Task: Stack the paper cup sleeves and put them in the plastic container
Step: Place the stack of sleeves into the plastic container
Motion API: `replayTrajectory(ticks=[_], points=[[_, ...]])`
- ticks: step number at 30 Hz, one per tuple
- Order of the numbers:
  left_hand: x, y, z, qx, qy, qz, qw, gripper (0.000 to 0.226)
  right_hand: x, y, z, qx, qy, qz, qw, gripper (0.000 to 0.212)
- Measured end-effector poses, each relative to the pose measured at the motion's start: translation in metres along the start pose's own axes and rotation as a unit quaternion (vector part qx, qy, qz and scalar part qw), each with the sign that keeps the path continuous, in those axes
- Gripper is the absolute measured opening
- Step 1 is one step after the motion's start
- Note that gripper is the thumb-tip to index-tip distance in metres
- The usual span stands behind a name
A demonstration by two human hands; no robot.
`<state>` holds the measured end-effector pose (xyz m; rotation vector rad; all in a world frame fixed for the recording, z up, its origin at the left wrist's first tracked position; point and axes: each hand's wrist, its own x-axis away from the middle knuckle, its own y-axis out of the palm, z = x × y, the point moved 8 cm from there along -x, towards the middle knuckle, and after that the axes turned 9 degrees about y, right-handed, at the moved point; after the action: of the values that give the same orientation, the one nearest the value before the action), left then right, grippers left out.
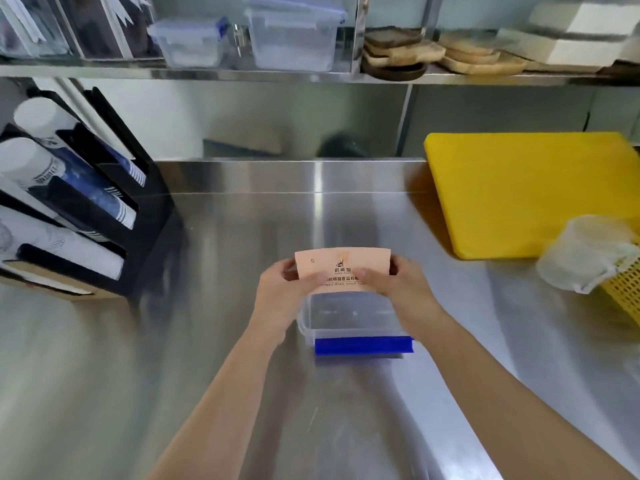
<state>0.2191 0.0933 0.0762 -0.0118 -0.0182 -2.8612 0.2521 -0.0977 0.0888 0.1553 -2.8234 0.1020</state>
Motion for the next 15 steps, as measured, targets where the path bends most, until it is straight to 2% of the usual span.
replayTrajectory(ticks=[5, 10, 12, 15], points=[[-0.001, 0.031, -0.017, -0.078, -0.047, -0.04, 0.995, 0.025, -0.014, -0.018, 0.022, 0.024, 0.09, -0.022, 0.995, 0.012], [0.001, 0.049, -0.039, -0.183, -0.124, -0.083, 0.972, 0.033, -0.026, -0.022, 0.049, 0.061, 0.198, -0.034, 0.978, 0.034], [0.002, 0.055, -0.046, -0.198, -0.152, -0.099, 0.963, 0.035, -0.03, -0.02, 0.056, 0.06, 0.215, -0.043, 0.974, 0.025], [-0.003, 0.057, -0.051, -0.209, -0.172, -0.082, 0.959, 0.036, -0.039, -0.017, 0.061, 0.051, 0.213, -0.047, 0.974, 0.007]])
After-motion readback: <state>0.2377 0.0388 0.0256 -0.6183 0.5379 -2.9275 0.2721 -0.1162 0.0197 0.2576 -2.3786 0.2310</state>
